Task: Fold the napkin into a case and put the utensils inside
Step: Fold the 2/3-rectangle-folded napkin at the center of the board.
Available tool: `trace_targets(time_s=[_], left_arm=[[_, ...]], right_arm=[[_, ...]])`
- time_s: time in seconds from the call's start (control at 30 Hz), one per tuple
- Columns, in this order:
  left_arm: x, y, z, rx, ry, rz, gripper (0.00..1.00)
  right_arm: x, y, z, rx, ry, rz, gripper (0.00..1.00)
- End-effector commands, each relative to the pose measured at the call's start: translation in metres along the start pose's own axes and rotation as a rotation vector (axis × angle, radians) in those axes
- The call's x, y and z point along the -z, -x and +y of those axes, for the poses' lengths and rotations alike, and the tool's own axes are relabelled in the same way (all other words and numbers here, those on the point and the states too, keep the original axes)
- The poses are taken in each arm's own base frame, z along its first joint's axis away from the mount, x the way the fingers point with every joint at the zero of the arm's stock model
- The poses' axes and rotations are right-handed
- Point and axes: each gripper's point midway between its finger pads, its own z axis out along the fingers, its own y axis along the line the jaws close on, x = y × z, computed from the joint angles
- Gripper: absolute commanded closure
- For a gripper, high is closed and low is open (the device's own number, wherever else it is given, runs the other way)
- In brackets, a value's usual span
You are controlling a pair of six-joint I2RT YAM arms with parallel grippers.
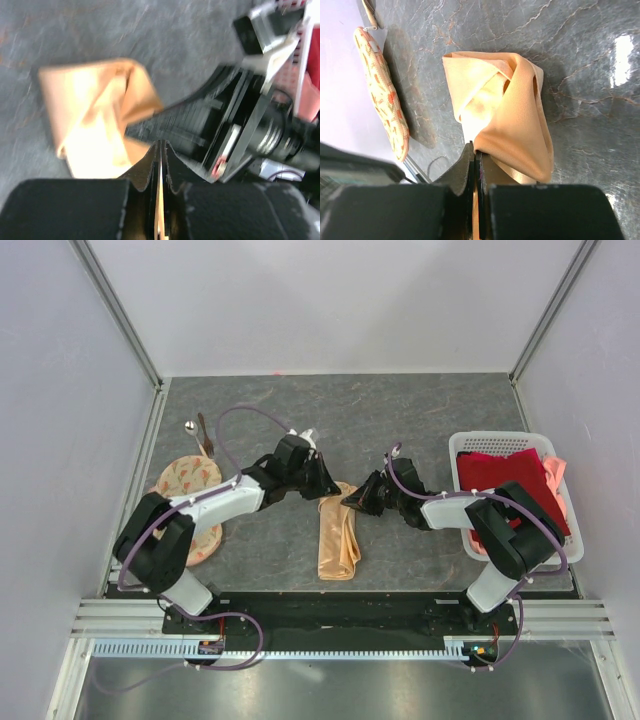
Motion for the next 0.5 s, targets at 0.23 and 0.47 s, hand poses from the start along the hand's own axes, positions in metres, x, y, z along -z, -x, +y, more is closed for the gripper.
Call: trace_targets(time_s=[0.23,0.47], left_arm=[[0.002,-0.072,0.038,0.021,0.001,0.100,0.93],[-0.015,-0.097,0.053,0.002,0.047,0.145,0.93]], right_arm=[[-0.004,0.004,0.017,0.066,-0.010,-0.043,1.00],[-0.006,0.000,0.020,0.058,-0.041,-0.064,1.00]])
